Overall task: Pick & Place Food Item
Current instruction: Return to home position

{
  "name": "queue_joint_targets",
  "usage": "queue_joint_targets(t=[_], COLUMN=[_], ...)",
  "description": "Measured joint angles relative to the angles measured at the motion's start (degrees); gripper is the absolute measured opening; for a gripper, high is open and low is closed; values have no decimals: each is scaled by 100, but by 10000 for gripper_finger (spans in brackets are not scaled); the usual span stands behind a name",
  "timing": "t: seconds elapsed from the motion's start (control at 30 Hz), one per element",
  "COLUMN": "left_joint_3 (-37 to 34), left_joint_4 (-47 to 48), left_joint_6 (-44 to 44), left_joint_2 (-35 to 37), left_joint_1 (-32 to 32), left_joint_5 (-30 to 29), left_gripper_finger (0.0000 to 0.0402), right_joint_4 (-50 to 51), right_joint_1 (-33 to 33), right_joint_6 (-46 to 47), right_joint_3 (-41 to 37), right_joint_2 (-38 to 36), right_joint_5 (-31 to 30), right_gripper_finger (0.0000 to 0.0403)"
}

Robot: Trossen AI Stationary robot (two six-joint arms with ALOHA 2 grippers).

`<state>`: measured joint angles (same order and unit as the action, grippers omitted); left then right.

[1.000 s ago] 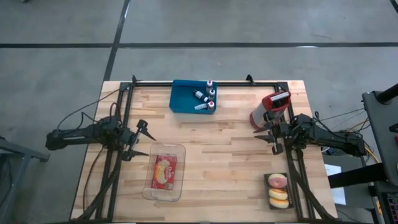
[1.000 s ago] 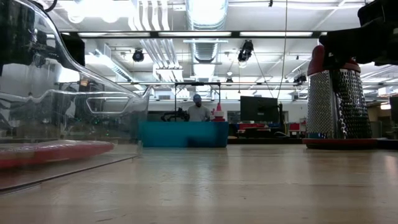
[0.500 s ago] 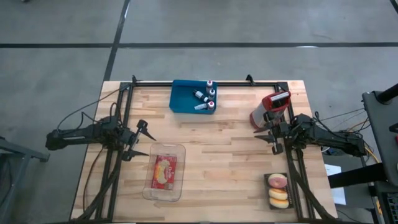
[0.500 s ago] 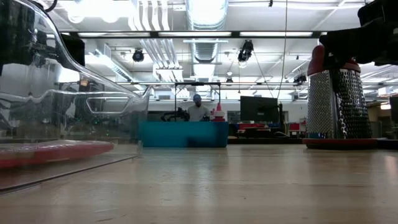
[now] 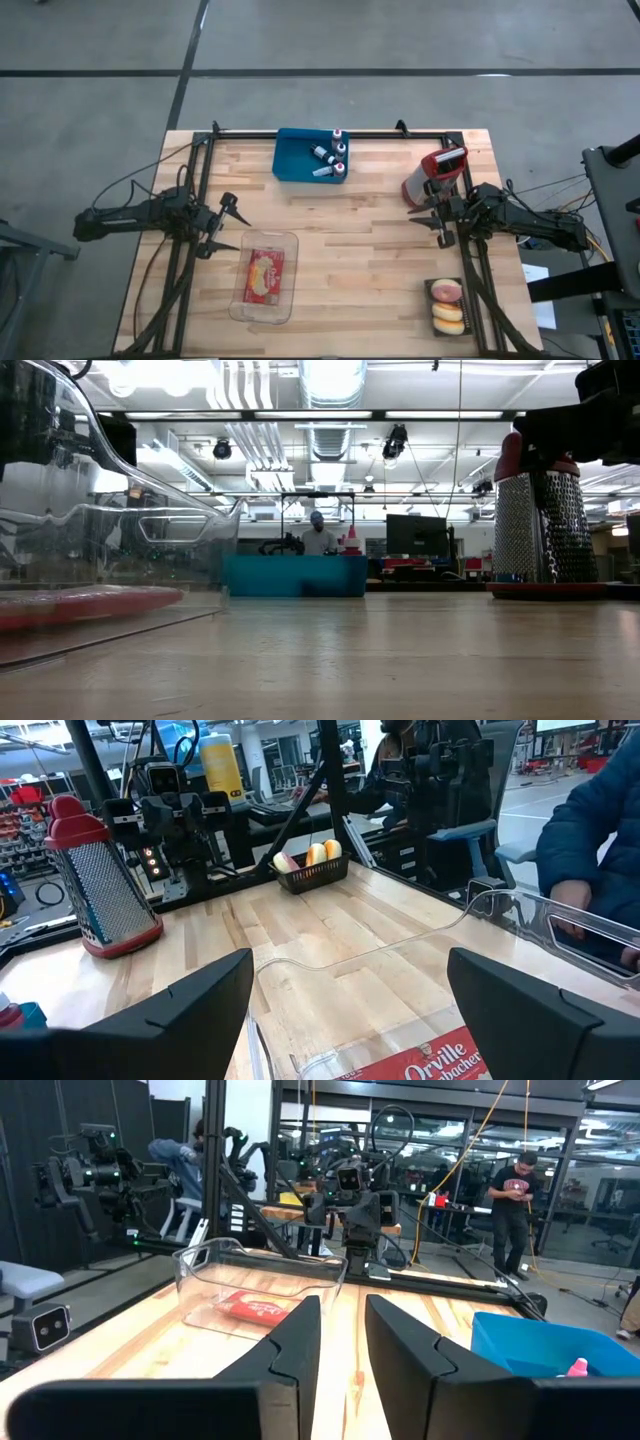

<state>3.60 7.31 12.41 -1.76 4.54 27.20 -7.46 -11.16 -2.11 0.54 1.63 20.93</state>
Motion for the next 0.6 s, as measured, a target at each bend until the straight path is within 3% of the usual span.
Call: queue_joint_targets(t=[0.6], left_joint_3=[-2], left_joint_4=[0], left_joint_6=[-1], left_joint_2=[0], left_joint_1=[0], left_joint_5=[-2], left_gripper_finger=[339], right_joint_4=[0], right_joint_1=[2], right_joint_6=[1], right_joint_3=[0], right_joint_2=[2], right_joint_5=[0], right_gripper_finger=[71])
